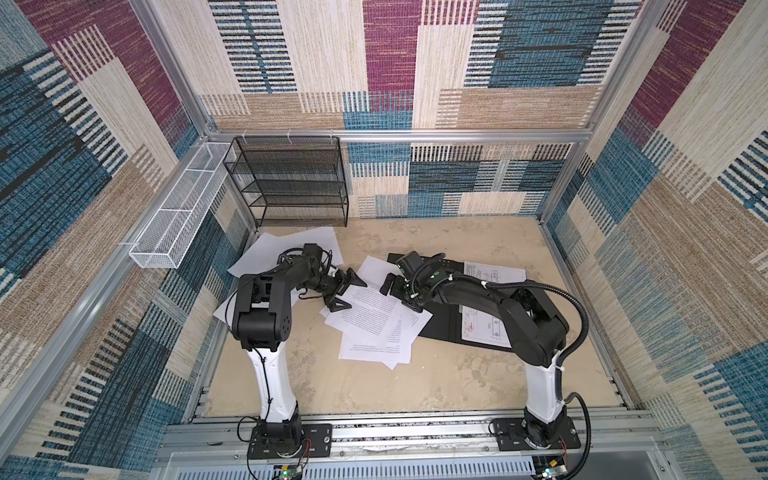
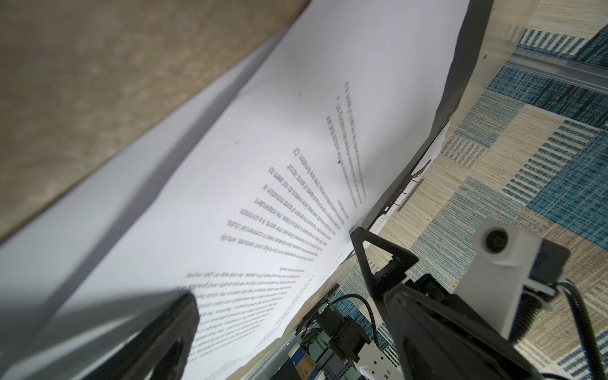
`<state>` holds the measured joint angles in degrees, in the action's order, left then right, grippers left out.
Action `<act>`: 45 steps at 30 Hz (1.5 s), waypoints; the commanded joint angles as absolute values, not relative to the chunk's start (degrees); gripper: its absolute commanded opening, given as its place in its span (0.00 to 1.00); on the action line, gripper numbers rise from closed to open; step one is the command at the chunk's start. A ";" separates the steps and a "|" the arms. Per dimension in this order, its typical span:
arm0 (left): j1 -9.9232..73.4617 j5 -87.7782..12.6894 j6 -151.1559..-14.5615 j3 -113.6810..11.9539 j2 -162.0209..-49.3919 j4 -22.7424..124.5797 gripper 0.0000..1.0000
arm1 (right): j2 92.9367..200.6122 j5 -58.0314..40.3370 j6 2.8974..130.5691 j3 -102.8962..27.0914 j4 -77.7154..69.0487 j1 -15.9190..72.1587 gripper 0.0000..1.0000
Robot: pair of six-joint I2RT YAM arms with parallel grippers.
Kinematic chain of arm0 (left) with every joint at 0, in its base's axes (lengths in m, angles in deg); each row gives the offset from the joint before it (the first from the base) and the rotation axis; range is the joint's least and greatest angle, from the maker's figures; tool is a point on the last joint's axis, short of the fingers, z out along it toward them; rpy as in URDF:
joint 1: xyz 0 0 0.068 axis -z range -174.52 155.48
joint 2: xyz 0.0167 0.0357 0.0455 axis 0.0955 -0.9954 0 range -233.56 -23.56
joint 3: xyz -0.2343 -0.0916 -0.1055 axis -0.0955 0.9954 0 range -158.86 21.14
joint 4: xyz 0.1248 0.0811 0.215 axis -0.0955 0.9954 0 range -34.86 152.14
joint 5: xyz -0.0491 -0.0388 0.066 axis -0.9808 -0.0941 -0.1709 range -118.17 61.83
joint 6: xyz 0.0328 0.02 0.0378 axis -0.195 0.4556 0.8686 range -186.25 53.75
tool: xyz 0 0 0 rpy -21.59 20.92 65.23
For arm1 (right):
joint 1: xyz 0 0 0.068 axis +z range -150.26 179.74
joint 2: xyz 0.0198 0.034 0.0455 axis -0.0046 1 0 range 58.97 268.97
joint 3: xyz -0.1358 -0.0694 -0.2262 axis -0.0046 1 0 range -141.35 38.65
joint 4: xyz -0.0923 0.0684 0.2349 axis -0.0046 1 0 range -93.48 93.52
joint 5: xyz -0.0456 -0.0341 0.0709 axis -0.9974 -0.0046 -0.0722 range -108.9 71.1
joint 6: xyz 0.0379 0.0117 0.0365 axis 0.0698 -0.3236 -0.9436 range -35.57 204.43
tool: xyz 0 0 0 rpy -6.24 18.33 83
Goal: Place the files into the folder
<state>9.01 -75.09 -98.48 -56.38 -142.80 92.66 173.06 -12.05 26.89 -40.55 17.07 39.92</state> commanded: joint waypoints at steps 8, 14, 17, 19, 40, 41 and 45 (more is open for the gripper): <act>9.28 -54.64 -97.51 -54.27 -145.26 96.52 0.96 | 174.45 -10.51 23.03 -38.86 14.30 40.61 1.00; 9.31 -54.89 -97.90 -53.97 -145.71 96.35 0.96 | 173.81 -6.83 19.48 -35.98 8.18 40.61 1.00; 9.27 -55.01 -98.08 -53.77 -145.84 96.20 0.96 | 172.65 -4.82 18.14 -32.75 1.16 40.54 1.00; 9.27 -54.91 -98.16 -53.75 -145.79 96.19 0.96 | 172.05 -3.57 17.69 -31.40 -2.50 40.52 1.00; 9.26 -54.66 -98.33 -53.57 -145.95 96.14 0.96 | 169.76 -0.37 10.91 -18.93 -32.60 38.08 1.00; 9.31 -54.69 -98.32 -53.57 -145.86 96.18 0.96 | 169.39 -0.98 11.20 -18.23 -34.02 37.61 1.00; 9.26 -54.88 -98.46 -53.75 -146.11 96.17 0.96 | 172.02 0.12 13.57 -21.69 -33.28 36.78 1.00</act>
